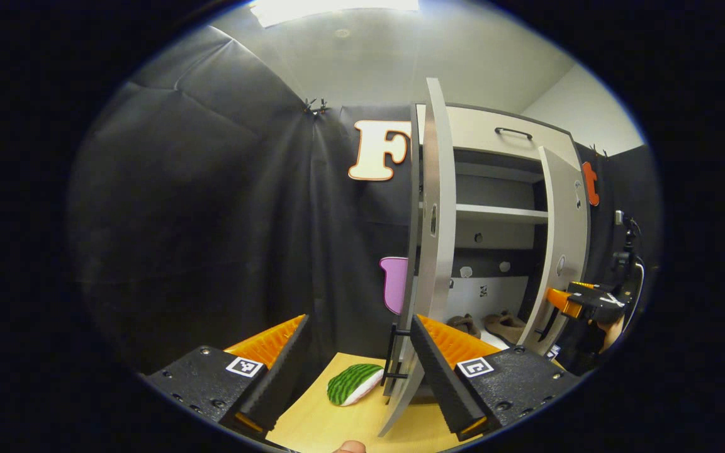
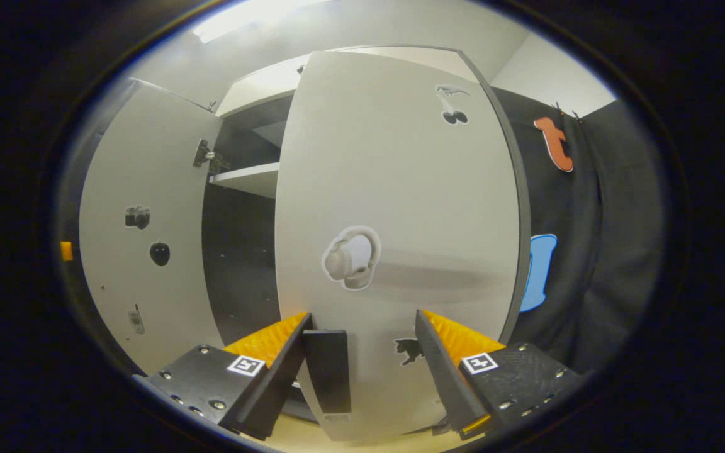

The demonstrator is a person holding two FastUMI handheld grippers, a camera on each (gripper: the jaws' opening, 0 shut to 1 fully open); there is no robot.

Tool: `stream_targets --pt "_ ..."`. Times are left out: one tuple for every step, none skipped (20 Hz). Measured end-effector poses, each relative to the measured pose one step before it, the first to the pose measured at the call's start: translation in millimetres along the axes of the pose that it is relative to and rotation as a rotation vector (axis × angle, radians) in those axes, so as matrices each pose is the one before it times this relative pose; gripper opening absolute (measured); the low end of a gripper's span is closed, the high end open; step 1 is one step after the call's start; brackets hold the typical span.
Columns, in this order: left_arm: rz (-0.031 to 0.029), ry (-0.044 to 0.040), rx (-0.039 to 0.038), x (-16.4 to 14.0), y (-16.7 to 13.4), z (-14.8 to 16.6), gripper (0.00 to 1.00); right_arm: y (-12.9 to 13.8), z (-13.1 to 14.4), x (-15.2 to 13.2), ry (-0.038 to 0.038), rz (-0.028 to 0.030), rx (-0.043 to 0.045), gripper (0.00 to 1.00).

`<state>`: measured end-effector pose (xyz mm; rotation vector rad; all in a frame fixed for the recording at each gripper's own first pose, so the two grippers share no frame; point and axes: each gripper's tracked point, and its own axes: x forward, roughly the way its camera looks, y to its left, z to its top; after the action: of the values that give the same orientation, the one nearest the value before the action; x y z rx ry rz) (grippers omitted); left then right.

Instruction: Grab one shoe with the right hand and put it into the shoe cabinet, grab the other shoe with the left hand and put it into the shoe cabinet; then close the right door with the right hand and the left door with the left hand.

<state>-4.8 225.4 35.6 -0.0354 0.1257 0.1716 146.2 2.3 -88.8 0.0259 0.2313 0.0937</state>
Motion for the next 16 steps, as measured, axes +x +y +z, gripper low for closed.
stream_targets --pt "-0.00537 0.01036 -0.00141 3.91 1.32 -4.31 0.99 -0.39 -0.05 0.52 -0.00156 -0.00427 -0.00300 0.98" --pt "-0.00466 0.00861 -0.00152 -0.06 0.67 -3.67 0.96 0.55 -0.47 0.64 -0.00006 -0.00370 -0.00211 0.98" --pt "-0.00516 0.00721 -0.00178 2.11 0.76 -3.88 0.93 0.91 -0.75 0.32 0.00056 -0.00234 -0.00113 0.98" --pt "-0.00728 0.00482 -0.00293 2.55 -0.27 -3.51 0.93 0.92 -0.50 0.95 0.00112 -0.00210 -0.00109 0.98" --pt "-0.01120 0.00379 -0.00391 2.82 -0.29 -3.09 0.96 0.59 -0.81 1.25 0.00175 -0.00239 0.00032 0.98" --pt "-0.01250 0.00546 -0.00502 3.07 0.50 -3.16 0.96 0.77 -0.83 1.36 0.00387 -0.00269 0.00077 0.98" --pt "-0.01372 0.00442 -0.00510 3.33 0.17 -2.04 0.96 -0.81 -3.10 1.58 0.01072 -0.00347 0.00071 0.98" --pt "-0.01576 0.00375 -0.00462 4.01 -0.65 -1.89 0.96 0.35 -3.15 0.38 0.01147 -0.00256 -0.00087 0.97" --pt "-0.01706 0.00277 -0.00241 5.00 -1.55 -1.10 0.96 -0.24 -2.02 -0.15 0.00909 -0.00364 -0.00209 0.97" --pt "-0.01479 0.00531 0.00081 5.83 -3.07 -1.54 0.93 -0.42 -0.18 -0.68 -0.00281 -0.00333 -0.00449 0.98" --pt "-0.00937 0.00315 0.00435 4.38 0.31 -1.80 0.93 -0.67 2.86 -0.96 -0.01322 -0.00273 -0.00540 0.98" --pt "-0.00158 0.00027 0.01020 8.26 0.17 -1.21 0.96 0.57 4.08 -2.54 -0.01851 0.00078 -0.00514 0.98" --pt "-0.01069 0.00346 0.00994 4.74 -0.69 0.10 0.96 -0.27 2.79 -5.32 -0.01810 -0.00270 -0.00596 0.98" --pt "-0.01537 -0.00339 0.00353 0.43 -4.75 0.84 0.92 -0.14 3.47 -5.23 -0.01278 0.00032 -0.00240 0.98" --pt "-0.02062 0.00520 0.00651 0.28 -4.91 -0.41 0.92 -0.10 3.13 -4.43 -0.00944 -0.00019 -0.00133 0.98" --pt "-0.01130 -0.00536 -0.00106 -4.31 -3.49 -0.36 0.95 -0.38 2.37 -3.46 -0.00419 -0.00079 -0.00221 0.98"
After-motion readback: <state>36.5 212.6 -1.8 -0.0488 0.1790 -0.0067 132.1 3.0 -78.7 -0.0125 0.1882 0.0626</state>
